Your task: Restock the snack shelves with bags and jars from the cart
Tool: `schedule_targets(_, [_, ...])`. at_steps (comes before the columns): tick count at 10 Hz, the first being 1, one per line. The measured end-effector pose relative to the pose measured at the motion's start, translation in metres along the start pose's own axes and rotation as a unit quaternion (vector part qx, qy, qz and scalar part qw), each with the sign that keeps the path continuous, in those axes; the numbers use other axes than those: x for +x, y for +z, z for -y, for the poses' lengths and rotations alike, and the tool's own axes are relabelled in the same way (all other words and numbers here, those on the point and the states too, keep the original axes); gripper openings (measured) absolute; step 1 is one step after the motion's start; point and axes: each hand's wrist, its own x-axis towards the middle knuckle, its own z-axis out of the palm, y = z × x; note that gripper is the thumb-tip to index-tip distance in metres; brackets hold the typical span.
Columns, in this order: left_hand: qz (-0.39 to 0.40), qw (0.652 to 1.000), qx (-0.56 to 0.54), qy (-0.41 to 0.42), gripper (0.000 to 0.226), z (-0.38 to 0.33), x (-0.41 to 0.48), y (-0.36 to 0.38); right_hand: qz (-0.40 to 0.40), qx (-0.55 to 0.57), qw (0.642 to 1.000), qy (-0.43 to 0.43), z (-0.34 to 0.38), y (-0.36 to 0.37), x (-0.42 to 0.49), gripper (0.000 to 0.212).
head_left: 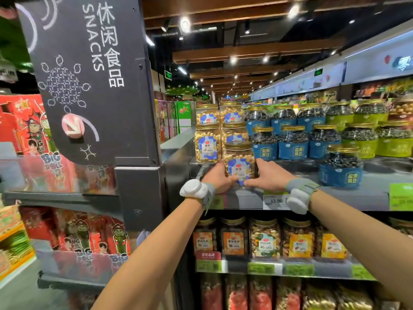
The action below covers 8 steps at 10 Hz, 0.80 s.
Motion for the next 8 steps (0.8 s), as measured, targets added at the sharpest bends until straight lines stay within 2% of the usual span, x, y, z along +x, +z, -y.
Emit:
schedule_targets(3, [0.005, 1.000, 0.007, 0.005, 0.048, -0.006, -0.010, -0.003, 0.014, -0.002, 1.000, 0.007, 0.006, -0.001, 0.001, 0.064])
schedule_targets(5, [0.038, 0.999, 0.028, -0.005, 0.046, -0.010, -0.013, -0.008, 0.035, 0.006, 0.999, 0.025, 0.013, 0.001, -0.006, 0.072])
schedule_targets(6, [0.012, 0.998, 0.055, 0.001, 0.048, -0.013, -0.016, -0.011, 0.016, 0.025, 0.999, 0.043, 0.014, -0.005, -0.015, 0.088])
schedule_targets(7, [-0.174, 0.980, 0.090, 0.042, 0.052, -0.027, -0.031, -0.025, -0.124, 0.098, 0.987, 0.021, 0.019, -0.026, -0.046, 0.072])
schedule_targets(8, [-0.188, 0.969, -0.049, 0.152, 0.030, -0.049, -0.050, -0.025, -0.171, 0.213, 0.962, 0.007, 0.016, -0.039, -0.091, 0.038])
